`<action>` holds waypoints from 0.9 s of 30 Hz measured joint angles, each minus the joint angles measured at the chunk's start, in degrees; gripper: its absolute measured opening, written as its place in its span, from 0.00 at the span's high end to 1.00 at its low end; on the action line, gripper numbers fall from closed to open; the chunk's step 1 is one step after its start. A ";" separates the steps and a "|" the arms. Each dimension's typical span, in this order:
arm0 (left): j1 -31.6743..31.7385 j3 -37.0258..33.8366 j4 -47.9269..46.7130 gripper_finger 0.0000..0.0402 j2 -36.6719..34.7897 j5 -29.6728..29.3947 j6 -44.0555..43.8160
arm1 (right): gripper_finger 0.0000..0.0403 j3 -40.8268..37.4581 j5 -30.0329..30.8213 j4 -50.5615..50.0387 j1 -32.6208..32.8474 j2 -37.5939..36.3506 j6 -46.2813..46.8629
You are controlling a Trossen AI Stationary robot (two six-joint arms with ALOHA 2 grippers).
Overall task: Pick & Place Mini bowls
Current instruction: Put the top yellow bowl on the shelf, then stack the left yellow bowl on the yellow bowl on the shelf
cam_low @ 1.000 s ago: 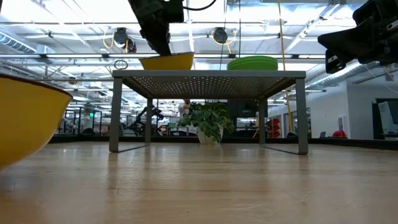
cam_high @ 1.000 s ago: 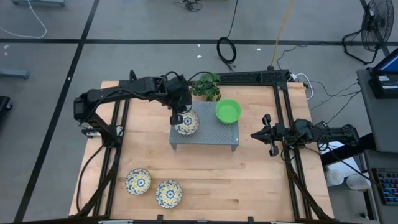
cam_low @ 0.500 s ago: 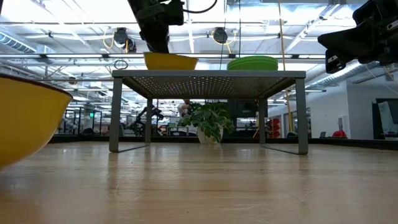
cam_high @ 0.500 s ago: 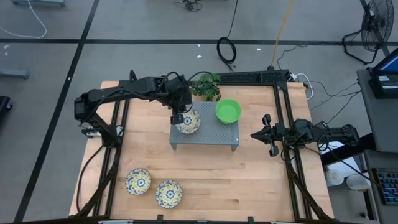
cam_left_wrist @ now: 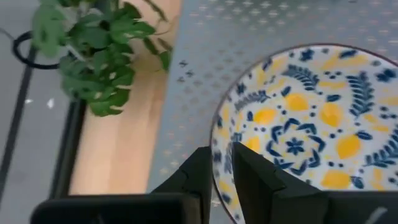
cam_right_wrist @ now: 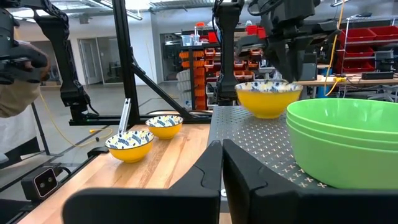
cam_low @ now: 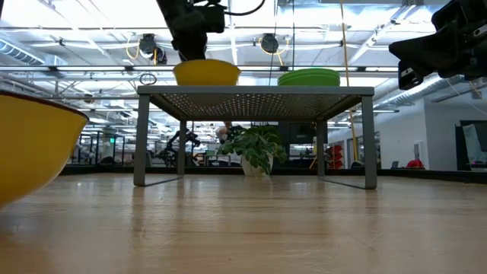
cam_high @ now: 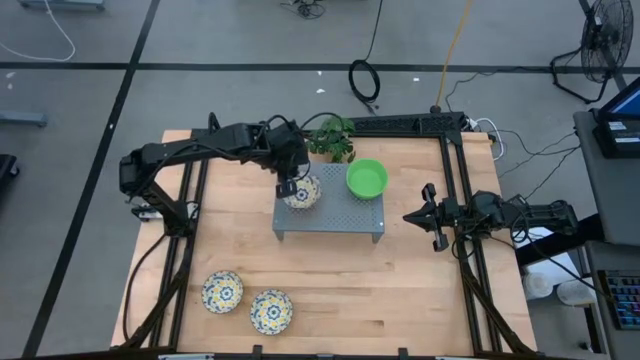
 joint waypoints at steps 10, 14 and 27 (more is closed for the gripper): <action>-0.43 0.02 0.11 0.83 -0.69 -2.28 1.75 | 1.00 -0.01 0.00 0.00 0.00 -0.01 -0.01; -0.76 0.13 0.42 0.83 -3.00 -6.91 2.35 | 1.00 0.01 0.00 0.00 0.00 -0.01 -0.01; -0.83 0.13 3.58 0.83 -10.65 -8.34 1.99 | 1.00 0.00 0.00 0.02 -0.01 -0.01 0.00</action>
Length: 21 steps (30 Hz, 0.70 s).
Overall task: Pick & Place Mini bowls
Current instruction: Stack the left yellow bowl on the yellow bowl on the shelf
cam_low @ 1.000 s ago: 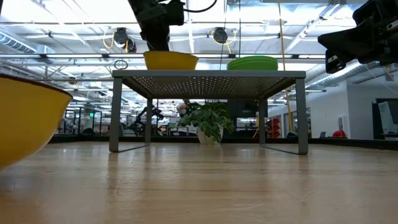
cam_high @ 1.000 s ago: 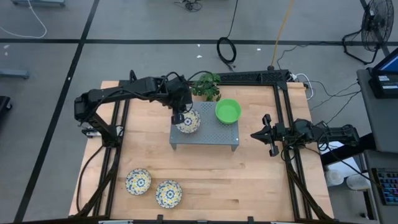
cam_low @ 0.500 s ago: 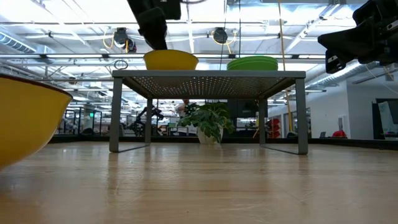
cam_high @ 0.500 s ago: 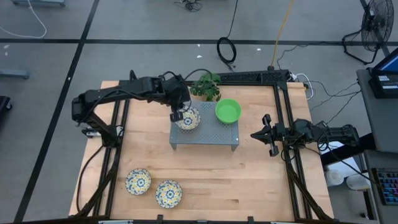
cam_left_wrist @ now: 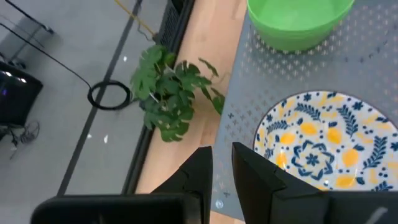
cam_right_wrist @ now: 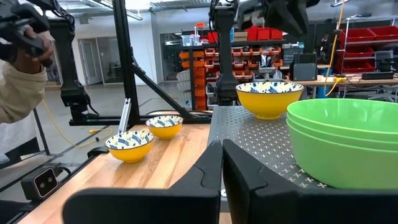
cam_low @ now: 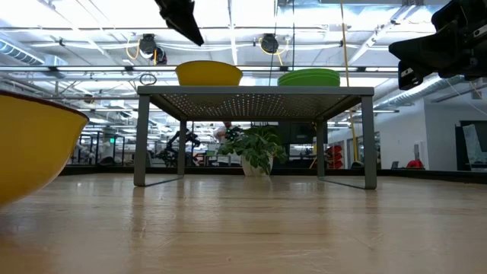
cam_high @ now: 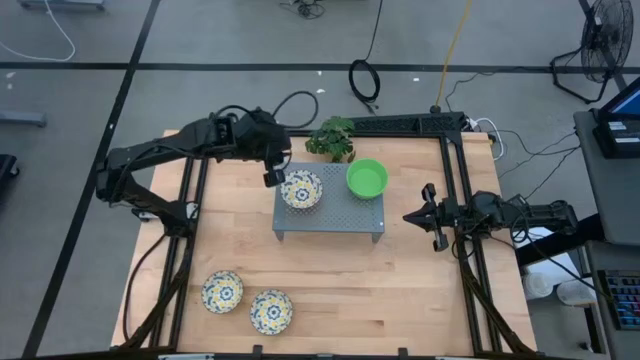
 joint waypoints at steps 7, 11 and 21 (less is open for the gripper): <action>0.00 0.00 4.96 0.83 -0.83 0.06 -0.01 | 1.00 -0.01 0.00 -0.02 0.01 0.00 0.01; 0.00 -0.02 8.27 0.83 -0.56 0.06 0.10 | 1.00 0.01 -0.01 -0.01 0.01 0.01 0.00; -0.94 -0.02 10.15 0.83 -2.11 0.18 0.30 | 1.00 0.00 0.00 -0.04 -0.01 0.01 0.01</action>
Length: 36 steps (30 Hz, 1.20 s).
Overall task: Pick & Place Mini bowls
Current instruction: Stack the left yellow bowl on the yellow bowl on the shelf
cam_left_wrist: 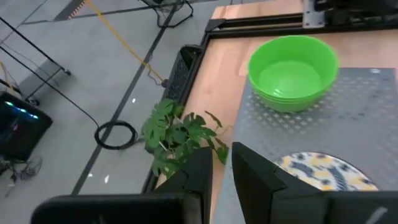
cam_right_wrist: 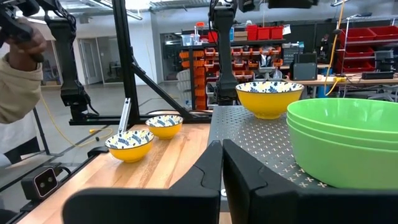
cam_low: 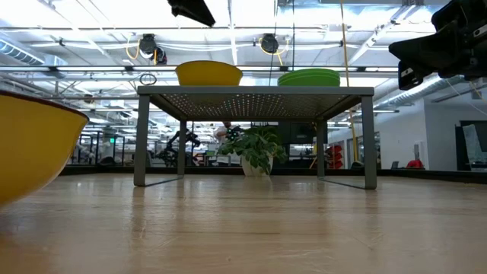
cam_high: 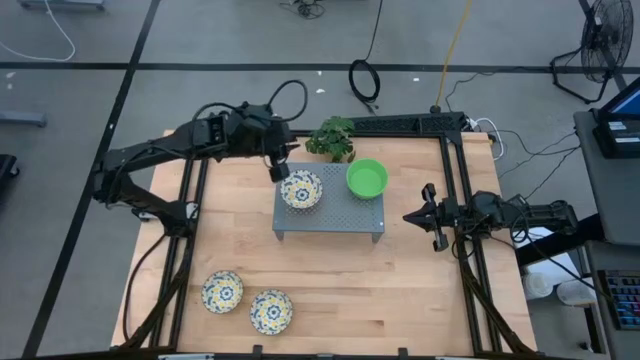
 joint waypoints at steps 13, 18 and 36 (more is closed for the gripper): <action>3.84 -9.66 1.58 0.70 -8.94 19.06 -3.32 | 1.00 0.01 0.00 -0.01 0.01 0.01 0.00; 6.67 -16.94 10.77 0.51 -10.08 23.03 -3.18 | 1.00 0.00 -0.01 0.04 0.00 0.00 -0.01; 6.47 -20.92 7.88 0.45 -14.78 52.36 13.20 | 1.00 0.01 -0.02 0.02 0.00 -0.01 -0.01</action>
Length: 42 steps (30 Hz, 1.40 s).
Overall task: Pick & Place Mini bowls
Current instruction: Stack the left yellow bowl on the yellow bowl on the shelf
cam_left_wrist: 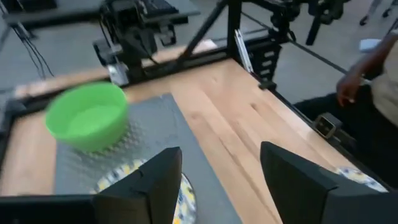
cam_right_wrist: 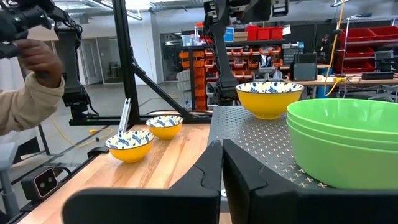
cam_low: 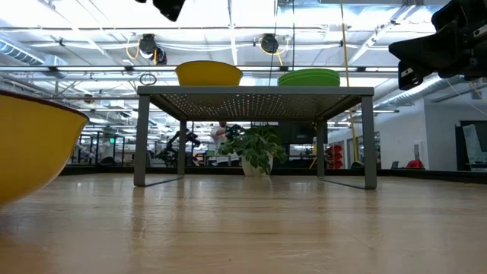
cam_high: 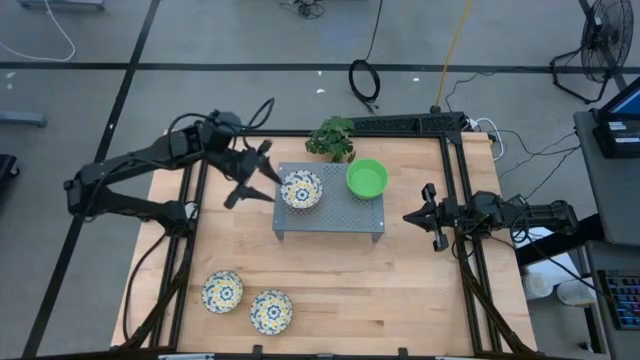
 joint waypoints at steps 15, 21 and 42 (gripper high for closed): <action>-9.36 0.02 -36.27 0.49 -4.09 -16.82 -30.80 | 1.00 -0.01 0.00 0.00 0.00 0.00 0.01; -20.97 0.02 -45.24 0.52 -4.44 -32.39 -57.98 | 1.00 0.01 0.00 0.00 0.00 0.00 -0.01; -57.27 -10.34 -33.29 0.52 3.84 -47.68 -102.68 | 1.00 0.01 0.01 0.00 0.00 0.00 0.00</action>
